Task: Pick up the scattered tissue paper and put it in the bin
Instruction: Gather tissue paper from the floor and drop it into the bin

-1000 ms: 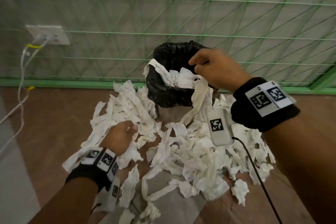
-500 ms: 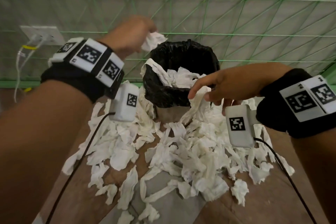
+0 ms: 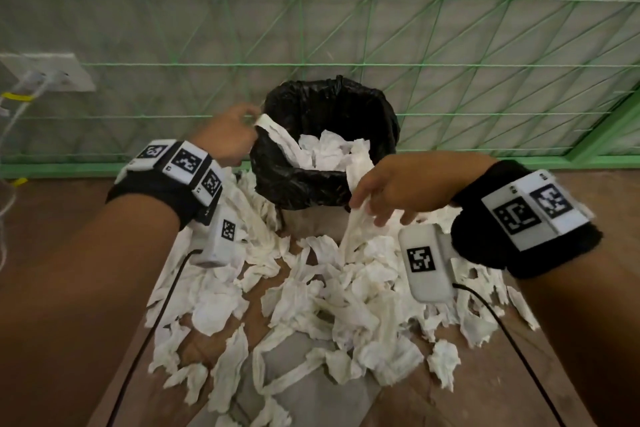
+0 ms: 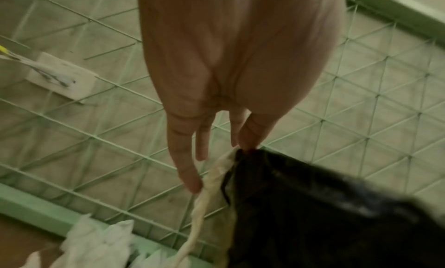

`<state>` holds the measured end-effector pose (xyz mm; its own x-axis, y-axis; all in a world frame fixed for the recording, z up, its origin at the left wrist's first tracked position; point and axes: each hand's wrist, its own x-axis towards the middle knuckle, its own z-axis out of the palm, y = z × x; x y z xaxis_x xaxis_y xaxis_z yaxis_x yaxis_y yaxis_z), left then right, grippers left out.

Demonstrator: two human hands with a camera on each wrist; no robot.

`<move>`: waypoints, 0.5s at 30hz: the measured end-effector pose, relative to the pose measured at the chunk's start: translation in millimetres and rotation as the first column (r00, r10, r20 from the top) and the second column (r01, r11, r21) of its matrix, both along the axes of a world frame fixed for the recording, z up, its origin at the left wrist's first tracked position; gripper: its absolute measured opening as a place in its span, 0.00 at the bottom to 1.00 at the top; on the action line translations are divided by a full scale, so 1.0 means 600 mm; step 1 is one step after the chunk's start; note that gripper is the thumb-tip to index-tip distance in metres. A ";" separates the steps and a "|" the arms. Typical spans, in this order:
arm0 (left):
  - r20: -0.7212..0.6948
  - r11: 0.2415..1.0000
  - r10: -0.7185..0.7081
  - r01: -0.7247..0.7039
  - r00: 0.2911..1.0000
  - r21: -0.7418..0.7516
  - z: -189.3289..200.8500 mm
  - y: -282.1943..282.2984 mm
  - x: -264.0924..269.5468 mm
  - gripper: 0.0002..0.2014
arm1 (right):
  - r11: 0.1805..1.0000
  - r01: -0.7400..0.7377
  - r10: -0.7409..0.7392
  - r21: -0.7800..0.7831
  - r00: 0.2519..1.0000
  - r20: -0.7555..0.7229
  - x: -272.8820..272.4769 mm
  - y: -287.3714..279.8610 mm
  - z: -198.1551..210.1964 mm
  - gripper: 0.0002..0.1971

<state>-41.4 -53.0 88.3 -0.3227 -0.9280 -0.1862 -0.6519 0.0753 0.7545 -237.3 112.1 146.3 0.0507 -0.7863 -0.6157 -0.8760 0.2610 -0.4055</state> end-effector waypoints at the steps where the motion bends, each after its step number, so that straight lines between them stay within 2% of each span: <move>1: -0.031 1.000 0.012 -0.011 0.999 0.025 -0.011 0.001 0.008 0.11 | 0.999 0.008 -0.007 -0.044 1.000 0.012 -0.005 -0.001 0.009 0.12; 2: -0.056 1.000 0.017 -0.016 0.998 0.014 -0.021 0.000 0.016 0.08 | 0.993 0.029 -0.026 -0.110 0.999 0.025 -0.010 -0.005 0.019 0.11; 4: -0.061 0.998 0.027 -0.030 0.998 -0.050 -0.030 -0.003 0.026 0.10 | 0.946 0.114 -0.094 -0.302 0.992 0.080 -0.017 -0.014 0.035 0.09; 6: -0.059 0.993 0.045 -0.052 0.997 -0.108 -0.031 -0.004 0.028 0.09 | 0.872 0.241 -0.154 -0.427 0.961 0.229 -0.021 -0.024 0.041 0.13; 8: -0.065 0.987 0.051 -0.060 0.997 -0.146 -0.031 -0.009 0.025 0.08 | 0.835 0.328 -0.175 -0.442 0.920 0.352 -0.020 -0.030 0.039 0.18; 10: -0.074 0.987 0.058 -0.069 0.996 -0.147 -0.028 -0.013 0.021 0.10 | 0.807 0.374 -0.198 -0.457 0.900 0.388 -0.018 -0.031 0.032 0.19; 12: -0.103 0.985 0.086 -0.100 0.991 -0.137 -0.026 -0.015 0.018 0.11 | 0.752 0.443 -0.252 -0.488 0.877 0.408 -0.023 -0.030 0.024 0.19; 15: -0.169 0.986 0.110 -0.129 0.980 -0.106 -0.026 -0.013 0.012 0.12 | 0.643 0.581 -0.366 -0.499 0.805 0.467 -0.050 -0.030 0.003 0.15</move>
